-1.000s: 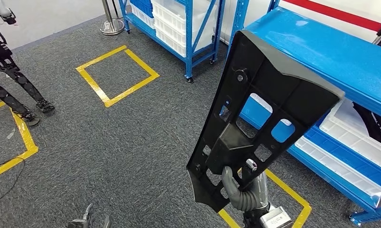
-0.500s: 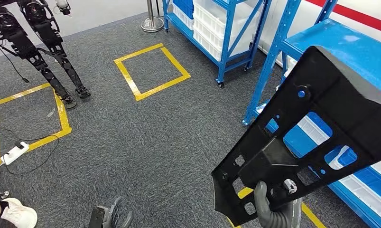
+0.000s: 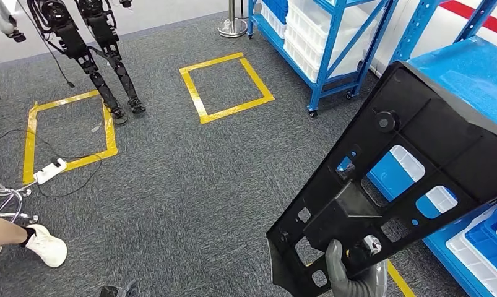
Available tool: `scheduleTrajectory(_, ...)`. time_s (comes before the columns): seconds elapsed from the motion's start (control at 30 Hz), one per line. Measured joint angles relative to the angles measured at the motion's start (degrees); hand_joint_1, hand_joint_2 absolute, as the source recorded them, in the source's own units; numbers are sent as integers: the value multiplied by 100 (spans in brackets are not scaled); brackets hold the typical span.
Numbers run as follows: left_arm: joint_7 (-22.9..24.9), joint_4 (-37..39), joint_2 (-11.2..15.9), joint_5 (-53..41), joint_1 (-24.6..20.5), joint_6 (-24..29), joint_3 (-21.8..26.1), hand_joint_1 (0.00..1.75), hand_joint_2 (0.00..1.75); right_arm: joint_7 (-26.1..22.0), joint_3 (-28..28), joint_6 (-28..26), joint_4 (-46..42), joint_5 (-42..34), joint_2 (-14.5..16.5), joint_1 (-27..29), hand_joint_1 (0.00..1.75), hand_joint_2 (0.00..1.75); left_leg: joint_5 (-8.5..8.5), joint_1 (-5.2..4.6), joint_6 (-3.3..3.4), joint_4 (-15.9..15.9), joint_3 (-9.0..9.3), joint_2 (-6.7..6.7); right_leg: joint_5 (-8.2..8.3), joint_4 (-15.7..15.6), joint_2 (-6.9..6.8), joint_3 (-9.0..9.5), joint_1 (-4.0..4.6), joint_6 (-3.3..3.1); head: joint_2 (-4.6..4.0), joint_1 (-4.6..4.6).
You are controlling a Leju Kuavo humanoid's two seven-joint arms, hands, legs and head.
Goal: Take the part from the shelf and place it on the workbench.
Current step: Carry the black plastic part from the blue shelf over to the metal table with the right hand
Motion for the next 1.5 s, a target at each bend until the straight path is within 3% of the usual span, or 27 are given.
scheduleTrajectory(0.07, -5, 12, 17, -66, -14, 39, 0, 0, 175, -10, 7, 31, 38, -16, 10, -69, 175, 175, 51, 4, 50, -50, 3, -142, -16, -2, -114, 6, 16, 28, 0, -4)
scheduleTrajectory(0.1, -7, 19, 20, -93, -15, 58, 0, 0, 175, -13, 10, 32, 55, -17, 11, -96, 175, 175, 89, 23, 65, -100, 24, -208, -46, 39, -59, 0, 16, 47, 0, -2)
scheduleTrajectory(0.2, -8, 31, 9, -139, -63, 90, -1, 0, 175, -25, 13, 25, 110, -25, 8, -132, 175, 175, 180, 94, 96, -194, 57, -419, -408, 773, 432, -308, -40, 64, 0, 16)
scheduleTrajectory(0.27, -7, 47, 2, -152, -90, 103, 0, 0, 175, -38, 20, 5, 170, -62, -3, -133, 175, 175, 195, 110, 94, -191, 39, -575, -639, 1398, 571, -601, -109, 100, 0, 30)
scheduleTrajectory(0.3, -7, 61, 0, -163, -94, 113, 1, 0, 175, -49, 26, -13, 202, -90, -14, -136, 175, 175, 198, 120, 83, -186, 34, -656, -641, 1490, 584, -644, -147, 151, 0, 28)
scheduleTrajectory(0.37, -6, 86, 0, -185, -95, 134, 19, 0, 175, -85, 45, -70, 259, -153, -36, -164, 175, 175, 193, 159, 34, -152, 30, -818, -395, 1055, 638, -430, -233, 312, 0, 30)
scheduleTrajectory(0.4, -5, 92, 4, -192, -97, 144, 41, 0, 175, -102, 61, -91, 288, -188, -44, -196, 175, 175, 180, 183, -7, -120, 17, -891, -263, 685, 756, -251, -282, 391, 0, 38)
scheduleTrajectory(0.43, -5, 95, 10, -196, -101, 151, 66, 0, 175, -116, 82, -107, 319, -218, -48, -233, 175, 175, 162, 190, -58, -71, -10, -962, -157, 364, 861, -105, -305, 423, 0, 51)
scheduleTrajectory(0.5, -7, 95, 29, -204, -105, 158, 107, 0, 175, -132, 126, -121, 375, -253, -51, -296, 175, 175, 159, 193, -147, -14, -84, -1079, -98, 94, 981, 18, -308, 381, 0, 67)
scheduleTrajectory(0.57, -7, 98, 49, -205, -84, 164, 145, 0, 175, -137, 162, -150, 419, -258, -56, -335, 175, 175, 184, 212, -203, -10, -135, -1174, -75, 102, 878, 18, -284, 296, 0, 62)
scheduleTrajectory(0.6, -5, 99, 57, -204, -67, 169, 171, 0, 175, -138, 180, -168, 435, -258, -59, -357, 175, 175, 172, 226, -224, 14, -155, -1127, -68, 101, 825, 22, -281, 267, 0, 59)
scheduleTrajectory(0.67, -6, 101, 78, -203, -54, 185, 220, 0, 175, -139, 214, -194, 454, -251, -56, -388, 175, 175, 15, 229, -260, 279, -277, -846, -65, 90, 710, 34, -275, 217, 0, 39)
scheduleTrajectory(0.73, -6, 99, 87, -168, -77, 155, 249, 0, 175, -135, 236, -200, 465, -231, -49, -397, 175, 175, -297, 218, -282, 920, -586, -542, -80, 89, 574, 36, -229, 163, 0, 20)
scheduleTrajectory(0.8, -7, 99, 85, -24, -95, -4, 328, 0, 175, -120, 252, -200, 487, -209, -34, -409, 175, 175, -473, 218, -275, 1492, -883, -453, -102, 90, 415, 38, -181, 114, 0, 19)
scheduleTrajectory(0.83, -7, 99, 82, 72, -97, -92, 396, 0, 175, -110, 258, -197, 499, -196, -20, -422, 175, 175, -421, 216, -257, 1532, -908, -434, -113, 91, 338, 46, -161, 97, 0, 19)
scheduleTrajectory(0.9, -7, 96, 84, 207, -103, -189, 546, 0, 175, -98, 263, -189, 512, -165, 14, -462, 175, 175, -76, 189, -177, 958, -617, -327, -138, 88, 209, 83, -129, 65, 0, 18)
scheduleTrajectory(0.93, -7, 93, 88, 246, -115, -211, 609, 0, 175, -94, 263, -185, 514, -149, 33, -482, 175, 175, 50, 148, -125, 601, -429, -182, -150, 84, 150, 102, -112, 55, 0, 20)
scheduleTrajectory(1.0, -7, 87, 97, 278, -150, -243, 704, 0, 175, -88, 263, -181, 518, -129, 58, -514, 175, 175, 136, 55, -48, 165, -222, 41, -173, 76, 33, 117, -74, 64, 0, 22)
scheduleTrajectory(1.03, -7, 86, 102, 287, -162, -254, 746, 0, 175, -80, 263, -171, 522, -127, 66, -523, 175, 175, 108, 17, -31, 127, -220, 58, -182, 65, -31, 121, -61, 80, 0, 22)
scheduleTrajectory(1.1, -7, 83, 107, 323, -160, -263, 828, 0, 175, -50, 263, -121, 530, -128, 73, -544, 175, 175, 139, 22, -4, 60, -205, -93, -211, 50, -126, 142, -42, 123, 0, 16)
scheduleTrajectory(1.17, -8, 76, 106, 380, -154, -267, 912, 0, 175, -28, 263, -47, 540, -126, 72, -573, 175, 175, 186, 68, 29, -20, -153, -241, -331, 246, 102, 86, -44, 152, 0, 18)
scheduleTrajectory(1.23, -8, 70, 106, 411, -162, -268, 997, 0, 175, -28, 264, 26, 571, -127, 69, -584, 175, 175, 207, 95, 54, -48, -133, -389, -601, 889, 450, -225, -78, 136, 0, 40)
scheduleTrajectory(1.3, -7, 70, 106, 404, -156, -265, 1069, 0, 175, -30, 264, 96, 624, -127, 85, -576, 175, 175, 208, 101, 66, -45, -135, -558, -793, 1537, 561, -600, -107, 148, 0, 55)
scheduleTrajectory(1.33, -7, 71, 106, 392, -147, -263, 1093, 0, 175, -28, 264, 118, 651, -114, 98, -575, 175, 175, 207, 104, 66, -42, -133, -645, -763, 1614, 576, -674, -121, 187, 0, 56)
scheduleTrajectory(1.37, -7, 74, 106, 377, -140, -260, 1106, 0, 175, -26, 263, 134, 675, -91, 119, -577, 175, 175, 207, 110, 60, -40, -125, -734, -640, 1471, 589, -639, -138, 242, 0, 57)
scheduleTrajectory(1.43, -7, 81, 105, 355, -137, -253, 1132, 0, 175, -21, 261, 141, 720, -33, 174, -593, 175, 175, 199, 125, 21, -24, -115, -910, -271, 744, 740, -357, -191, 359, 0, 64)
scheduleTrajectory(1.5, -5, 94, 103, 344, -147, -233, 1166, 0, 175, -20, 261, 142, 769, -5, 239, -625, 175, 175, 186, 126, -48, 8, -136, -1056, -41, 198, 904, -141, -227, 356, 0, 64)
